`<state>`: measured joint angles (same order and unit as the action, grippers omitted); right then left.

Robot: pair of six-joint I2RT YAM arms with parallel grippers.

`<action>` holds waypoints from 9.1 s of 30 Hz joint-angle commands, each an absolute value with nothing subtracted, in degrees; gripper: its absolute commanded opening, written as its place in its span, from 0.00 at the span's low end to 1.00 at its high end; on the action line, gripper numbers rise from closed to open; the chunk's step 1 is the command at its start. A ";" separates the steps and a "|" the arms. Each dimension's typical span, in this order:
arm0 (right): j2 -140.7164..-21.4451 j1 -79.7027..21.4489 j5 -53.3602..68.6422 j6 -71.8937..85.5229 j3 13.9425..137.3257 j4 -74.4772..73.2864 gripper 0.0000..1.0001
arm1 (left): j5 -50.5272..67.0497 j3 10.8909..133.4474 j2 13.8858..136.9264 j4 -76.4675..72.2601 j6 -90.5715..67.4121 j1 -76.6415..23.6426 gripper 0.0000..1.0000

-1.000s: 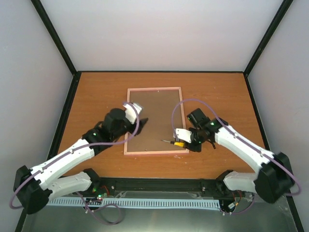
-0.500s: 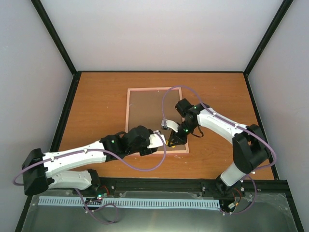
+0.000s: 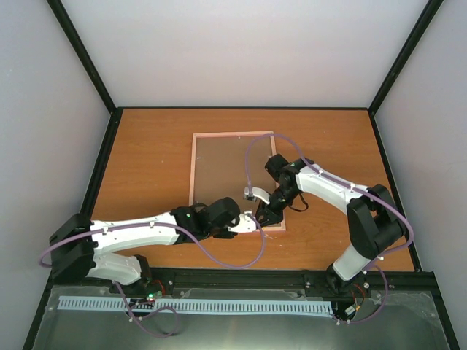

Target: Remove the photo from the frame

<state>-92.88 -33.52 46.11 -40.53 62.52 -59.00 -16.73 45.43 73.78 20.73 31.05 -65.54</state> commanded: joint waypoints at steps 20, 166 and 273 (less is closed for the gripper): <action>-93.21 -33.84 47.55 -41.07 61.28 -58.78 0.05 | -21.79 47.02 80.11 17.39 39.14 -70.77 0.36; -70.01 -22.50 47.38 -24.17 51.55 -30.06 0.03 | 6.25 48.38 97.89 2.82 -29.63 -21.34 0.13; -109.15 -41.57 36.42 -13.54 74.79 -24.26 0.03 | 5.25 17.75 71.09 0.26 -41.65 -41.12 0.19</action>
<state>-108.05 -40.93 40.34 -14.15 73.78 -25.45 5.15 18.79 69.93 -0.49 -41.32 -40.58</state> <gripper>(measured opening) 0.146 0.223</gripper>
